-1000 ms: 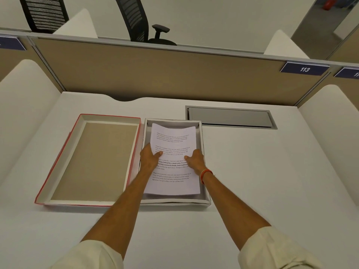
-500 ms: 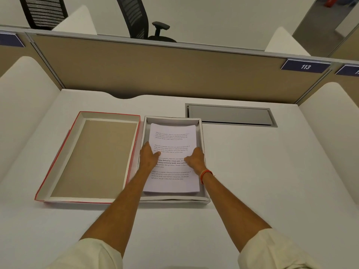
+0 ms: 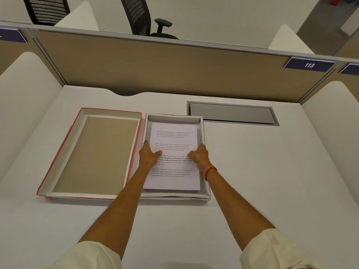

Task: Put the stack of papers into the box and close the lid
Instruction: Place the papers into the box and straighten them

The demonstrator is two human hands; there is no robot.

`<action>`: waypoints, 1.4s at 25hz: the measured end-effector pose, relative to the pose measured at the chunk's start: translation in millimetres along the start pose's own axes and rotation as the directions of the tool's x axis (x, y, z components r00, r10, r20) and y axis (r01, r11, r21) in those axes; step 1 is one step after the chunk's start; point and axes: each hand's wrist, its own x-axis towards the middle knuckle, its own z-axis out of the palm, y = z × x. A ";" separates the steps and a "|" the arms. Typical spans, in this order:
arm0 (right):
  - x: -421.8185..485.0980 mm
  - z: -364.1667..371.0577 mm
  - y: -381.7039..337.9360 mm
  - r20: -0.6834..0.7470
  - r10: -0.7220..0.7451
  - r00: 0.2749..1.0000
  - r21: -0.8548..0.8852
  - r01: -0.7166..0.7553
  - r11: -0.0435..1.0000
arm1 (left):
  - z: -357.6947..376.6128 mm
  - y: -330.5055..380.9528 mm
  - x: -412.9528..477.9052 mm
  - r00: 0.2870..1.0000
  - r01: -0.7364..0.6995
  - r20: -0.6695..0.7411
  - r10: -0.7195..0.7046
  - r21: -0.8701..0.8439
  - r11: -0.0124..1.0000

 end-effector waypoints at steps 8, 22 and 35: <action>3.6 -0.8 -3.3 0.023 0.055 0.998 0.056 -0.057 0.997 | -1.2 -1.1 -3.8 0.999 0.016 0.038 -0.014 -0.057 0.998; 17.1 -8.6 -31.5 0.022 -0.153 0.988 -0.294 0.153 0.944 | -12.5 27.5 -33.7 0.968 -0.252 0.015 0.252 0.043 0.967; 83.5 -7.3 -106.2 0.427 -0.367 0.826 -0.497 0.554 0.668 | -6.3 10.2 -105.1 0.586 0.805 0.720 -0.371 -0.571 0.163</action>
